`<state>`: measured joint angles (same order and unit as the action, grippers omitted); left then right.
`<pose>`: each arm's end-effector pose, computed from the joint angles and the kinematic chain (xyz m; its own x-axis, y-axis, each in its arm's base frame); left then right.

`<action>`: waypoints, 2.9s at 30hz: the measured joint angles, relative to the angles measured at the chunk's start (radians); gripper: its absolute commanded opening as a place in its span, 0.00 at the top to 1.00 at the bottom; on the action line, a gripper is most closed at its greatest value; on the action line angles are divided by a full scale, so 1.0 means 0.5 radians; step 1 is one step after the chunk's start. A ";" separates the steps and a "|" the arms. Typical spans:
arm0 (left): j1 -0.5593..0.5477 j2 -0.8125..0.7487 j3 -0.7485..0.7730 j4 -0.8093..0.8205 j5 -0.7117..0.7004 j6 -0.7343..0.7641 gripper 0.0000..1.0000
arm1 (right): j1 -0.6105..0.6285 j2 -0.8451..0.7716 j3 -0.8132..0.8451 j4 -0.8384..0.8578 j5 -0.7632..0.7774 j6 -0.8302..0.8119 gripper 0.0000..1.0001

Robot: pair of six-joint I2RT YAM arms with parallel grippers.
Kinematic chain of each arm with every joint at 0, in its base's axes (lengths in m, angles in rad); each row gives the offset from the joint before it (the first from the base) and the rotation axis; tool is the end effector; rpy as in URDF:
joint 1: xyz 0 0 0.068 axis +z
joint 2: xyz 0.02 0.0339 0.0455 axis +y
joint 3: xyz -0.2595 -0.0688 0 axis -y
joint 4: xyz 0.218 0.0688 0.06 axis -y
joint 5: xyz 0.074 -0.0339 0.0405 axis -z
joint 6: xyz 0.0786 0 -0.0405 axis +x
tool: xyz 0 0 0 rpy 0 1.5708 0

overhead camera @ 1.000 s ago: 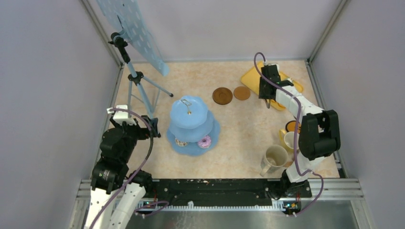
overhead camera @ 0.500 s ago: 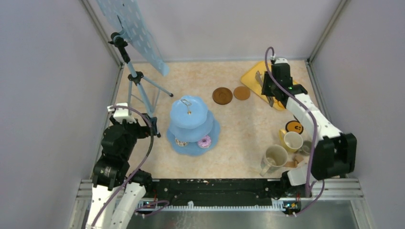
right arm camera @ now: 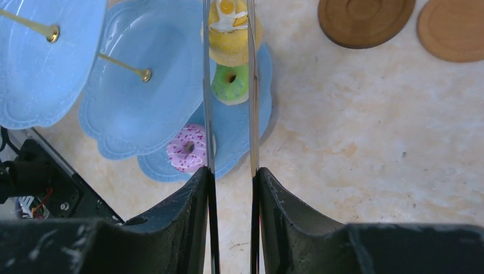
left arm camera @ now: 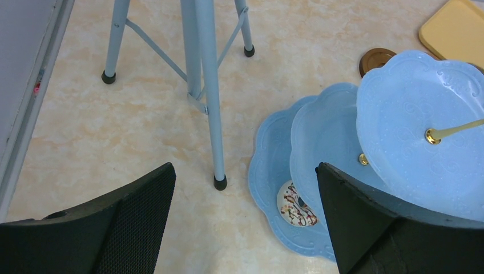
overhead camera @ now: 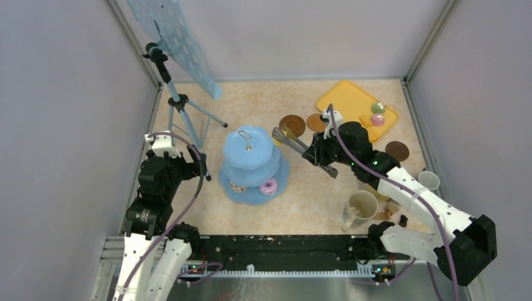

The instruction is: Serve the afternoon tea

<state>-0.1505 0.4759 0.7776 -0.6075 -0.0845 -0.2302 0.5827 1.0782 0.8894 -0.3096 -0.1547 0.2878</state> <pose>0.1245 -0.0122 0.3086 -0.3057 -0.1836 -0.9342 0.0001 0.9812 -0.1928 0.2070 0.1509 0.2877 -0.5691 -0.0392 -0.8213 -0.5164 0.7943 0.3199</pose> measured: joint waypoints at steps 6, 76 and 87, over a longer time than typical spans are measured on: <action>0.008 0.058 0.001 -0.005 0.033 -0.005 0.01 | 0.086 -0.066 -0.161 0.112 -0.085 0.073 0.72; -0.201 -0.129 0.005 0.034 0.024 0.010 0.01 | -1.195 0.946 0.484 -0.185 0.849 -0.037 0.48; -0.264 -0.137 -0.002 0.035 -0.013 0.010 0.01 | -1.284 0.973 0.518 -0.157 0.828 -0.069 0.50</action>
<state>-0.2825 0.4072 0.7765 -0.5900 -0.0910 -0.2253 -0.0593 1.5646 1.1484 -0.3882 0.2592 0.2531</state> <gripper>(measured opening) 0.987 0.504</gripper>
